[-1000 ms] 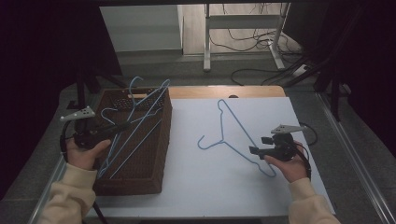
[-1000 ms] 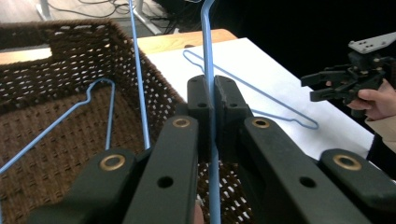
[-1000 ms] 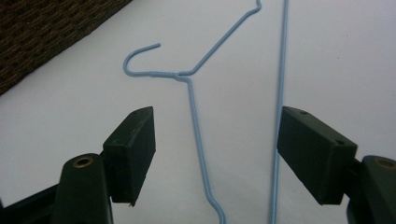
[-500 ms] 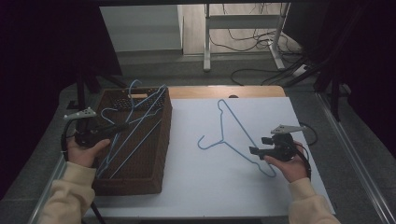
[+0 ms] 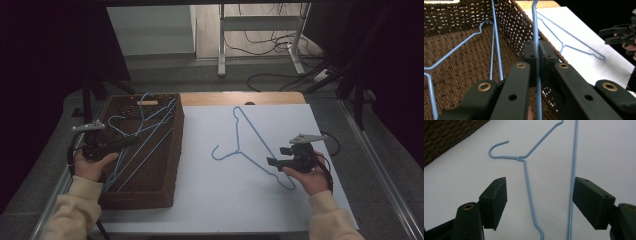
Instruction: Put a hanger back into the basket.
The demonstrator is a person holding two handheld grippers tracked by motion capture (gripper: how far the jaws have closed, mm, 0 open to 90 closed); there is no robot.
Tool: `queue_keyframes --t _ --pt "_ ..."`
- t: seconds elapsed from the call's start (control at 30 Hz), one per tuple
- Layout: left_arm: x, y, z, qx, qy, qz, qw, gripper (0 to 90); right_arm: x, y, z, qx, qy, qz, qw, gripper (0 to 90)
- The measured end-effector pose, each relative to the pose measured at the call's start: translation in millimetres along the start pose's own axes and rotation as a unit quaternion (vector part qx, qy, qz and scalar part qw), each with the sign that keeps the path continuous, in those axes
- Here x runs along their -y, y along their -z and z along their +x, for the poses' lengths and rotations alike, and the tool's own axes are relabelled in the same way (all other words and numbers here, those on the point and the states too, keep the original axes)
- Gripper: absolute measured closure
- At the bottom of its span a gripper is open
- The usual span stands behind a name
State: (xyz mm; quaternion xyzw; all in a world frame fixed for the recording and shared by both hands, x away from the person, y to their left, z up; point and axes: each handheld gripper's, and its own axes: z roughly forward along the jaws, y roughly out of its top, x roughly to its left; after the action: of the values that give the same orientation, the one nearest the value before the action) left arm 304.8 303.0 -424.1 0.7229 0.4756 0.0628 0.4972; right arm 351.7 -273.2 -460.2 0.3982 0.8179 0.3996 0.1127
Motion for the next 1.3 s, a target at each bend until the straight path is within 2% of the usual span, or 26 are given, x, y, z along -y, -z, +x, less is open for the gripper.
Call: queue_keyframes --t 0.1,0.37,0.53,0.6,0.67,0.73,0.8,0.87,0.97,1.0,1.07,1.23,1.3 --pt "2.0 -6.7 1.2 -0.008 -0.001 0.016 0.9998 86.5 -0.1 0.3 -0.1 0.000 0.000 0.000 1.0000 28.1" --pt "12.1 -18.9 11.9 -0.009 0.027 0.030 0.9991 86.4 0.0 0.5 -0.5 0.000 0.001 0.000 1.0000 28.1" --pt "12.5 -22.3 15.8 -0.034 0.032 0.046 0.9978 86.4 0.0 0.5 -0.6 0.000 0.002 0.000 1.0000 28.1" --pt "13.0 -21.9 19.0 -0.043 0.041 0.049 0.9970 86.3 0.1 0.5 -0.7 0.000 0.002 0.000 1.0000 28.0" --pt "13.3 -20.9 22.2 -0.067 0.051 0.055 0.9949 86.0 0.1 0.4 -0.8 0.000 0.002 0.001 1.0000 28.0" --pt "14.5 -19.3 26.0 -0.100 0.064 0.055 0.9915 84.4 0.0 0.4 -0.6 0.000 0.002 0.001 1.0000 28.0" --pt "16.0 -18.2 29.2 -0.126 0.075 0.055 0.9878 76.4 -0.1 0.6 -0.3 0.001 0.002 0.001 1.0000 27.9" --pt "16.2 -17.1 29.3 -0.150 0.071 0.054 0.9847 67.9 -0.1 0.5 -0.5 0.000 0.001 0.001 1.0000 27.9" --pt "14.7 -16.3 26.1 -0.160 0.070 0.050 0.9834 51.8 -0.3 0.2 0.1 -0.001 0.001 0.002 1.0000 27.9" --pt "13.9 -16.0 24.0 -0.160 0.068 0.051 0.9834 47.2 -0.4 0.0 0.2 -0.001 0.002 0.002 1.0000 27.9" --pt "12.2 -15.2 18.2 -0.149 0.057 0.048 0.9860 39.4 -0.4 -0.2 0.3 -0.001 0.003 0.002 1.0000 27.8" --pt "9.0 -14.8 -6.2 -0.110 0.014 0.026 0.9935 30.9 -0.2 -1.5 0.7 -0.002 0.004 0.005 1.0000 27.6" --pt "7.4 -14.6 -19.1 -0.094 -0.005 0.016 0.9954 30.0 -0.2 -1.9 1.1 -0.003 0.004 0.006 1.0000 27.4"
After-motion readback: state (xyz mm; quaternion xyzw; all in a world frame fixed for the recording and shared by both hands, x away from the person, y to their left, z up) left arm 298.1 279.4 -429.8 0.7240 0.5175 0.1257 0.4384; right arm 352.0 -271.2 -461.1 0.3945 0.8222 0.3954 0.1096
